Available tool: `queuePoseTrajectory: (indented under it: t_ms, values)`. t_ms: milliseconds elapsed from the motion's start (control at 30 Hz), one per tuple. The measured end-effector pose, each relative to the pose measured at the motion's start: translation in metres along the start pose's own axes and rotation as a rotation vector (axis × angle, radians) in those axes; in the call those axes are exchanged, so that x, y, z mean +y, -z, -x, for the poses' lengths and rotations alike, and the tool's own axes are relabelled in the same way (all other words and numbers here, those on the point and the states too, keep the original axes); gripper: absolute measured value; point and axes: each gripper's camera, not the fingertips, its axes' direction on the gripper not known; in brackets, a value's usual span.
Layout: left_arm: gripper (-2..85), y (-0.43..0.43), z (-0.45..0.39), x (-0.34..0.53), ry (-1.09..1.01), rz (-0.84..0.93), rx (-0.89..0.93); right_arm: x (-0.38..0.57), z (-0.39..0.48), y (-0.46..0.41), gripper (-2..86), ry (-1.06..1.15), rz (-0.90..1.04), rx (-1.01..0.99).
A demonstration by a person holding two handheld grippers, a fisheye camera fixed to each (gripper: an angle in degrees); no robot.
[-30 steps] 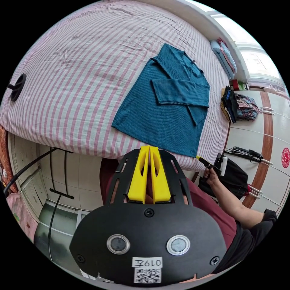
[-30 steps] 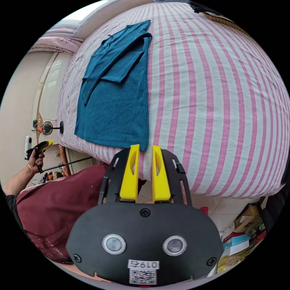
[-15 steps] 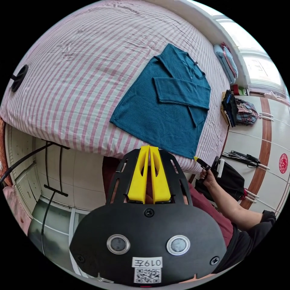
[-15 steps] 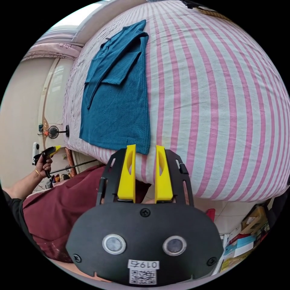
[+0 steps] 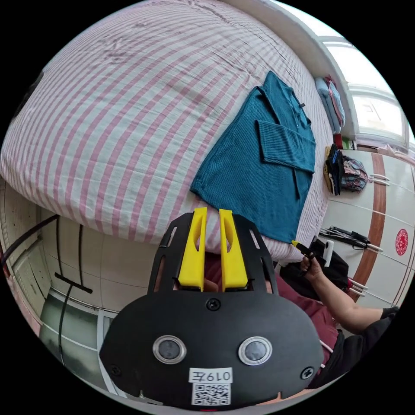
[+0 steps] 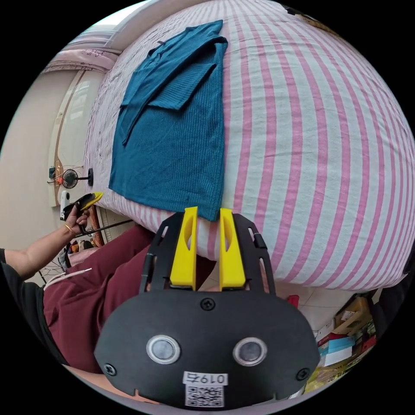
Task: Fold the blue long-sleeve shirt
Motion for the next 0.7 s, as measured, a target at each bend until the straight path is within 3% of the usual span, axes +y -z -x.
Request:
queuePoseTrajectory:
  t_ms: [300, 567, 700]
  values:
    - [6.5, -0.029, 0.003, -0.057, -0.264, 0.063, -0.123, 0.002, -0.014, -0.008, 8.1, -0.065, -0.005, -0.068]
    - [8.1, -0.02, 0.028, -0.083, -0.234, -0.006, -0.097, 0.004, -0.016, -0.018, 7.9, -0.064, 0.014, -0.089]
    - [11.8, -0.032, 0.038, -0.099, -0.261, 0.091, -0.082, 0.005, -0.013, -0.025, 8.0, -0.071, 0.01, -0.104]
